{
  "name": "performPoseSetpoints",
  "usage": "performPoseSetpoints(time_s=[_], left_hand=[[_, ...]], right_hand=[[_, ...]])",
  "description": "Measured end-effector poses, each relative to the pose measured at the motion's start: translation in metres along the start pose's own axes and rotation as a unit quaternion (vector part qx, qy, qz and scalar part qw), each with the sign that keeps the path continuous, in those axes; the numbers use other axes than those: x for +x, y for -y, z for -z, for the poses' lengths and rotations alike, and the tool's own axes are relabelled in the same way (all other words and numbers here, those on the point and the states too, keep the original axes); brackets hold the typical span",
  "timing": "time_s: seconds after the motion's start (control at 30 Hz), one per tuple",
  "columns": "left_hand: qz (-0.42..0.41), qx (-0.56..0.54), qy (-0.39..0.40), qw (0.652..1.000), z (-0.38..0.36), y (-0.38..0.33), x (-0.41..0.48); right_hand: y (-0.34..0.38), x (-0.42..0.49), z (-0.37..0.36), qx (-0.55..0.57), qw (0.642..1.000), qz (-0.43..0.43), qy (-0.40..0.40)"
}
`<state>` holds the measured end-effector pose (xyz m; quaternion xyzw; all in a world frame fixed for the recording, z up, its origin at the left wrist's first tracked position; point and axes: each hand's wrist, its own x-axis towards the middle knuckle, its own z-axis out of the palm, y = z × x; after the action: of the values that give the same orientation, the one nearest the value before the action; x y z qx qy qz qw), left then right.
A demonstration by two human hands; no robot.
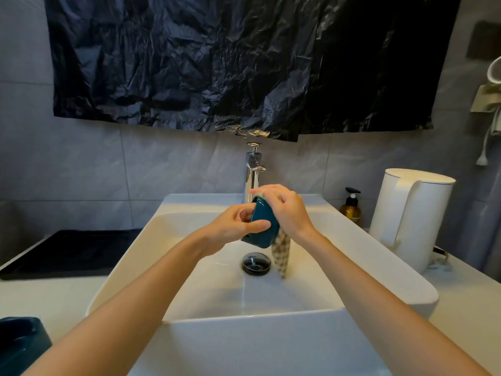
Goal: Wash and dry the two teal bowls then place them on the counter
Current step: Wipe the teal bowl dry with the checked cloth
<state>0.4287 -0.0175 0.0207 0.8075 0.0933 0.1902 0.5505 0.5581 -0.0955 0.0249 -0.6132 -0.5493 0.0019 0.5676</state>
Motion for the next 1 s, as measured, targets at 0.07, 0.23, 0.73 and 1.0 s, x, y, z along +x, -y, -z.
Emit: performPoseSetpoints(time_s=[0.07,0.23,0.73,1.0], left_hand=[[-0.002,0.005,-0.01,1.0,0.002,0.0,0.0],[-0.004,0.006,0.033,0.999,-0.001,-0.001,-0.002],[-0.036,-0.011,0.019,0.999,0.001,-0.002,-0.001],[-0.047,0.011,0.01,0.999,0.002,-0.003,-0.002]], right_hand=[[0.0,-0.006,-0.003,-0.067,0.992,0.102,0.007],[0.002,0.009,0.006,0.049,0.993,-0.109,0.024],[0.007,0.002,0.016,0.337,0.86,-0.367,0.111],[0.007,-0.001,0.017,0.393,0.823,-0.371,0.174]])
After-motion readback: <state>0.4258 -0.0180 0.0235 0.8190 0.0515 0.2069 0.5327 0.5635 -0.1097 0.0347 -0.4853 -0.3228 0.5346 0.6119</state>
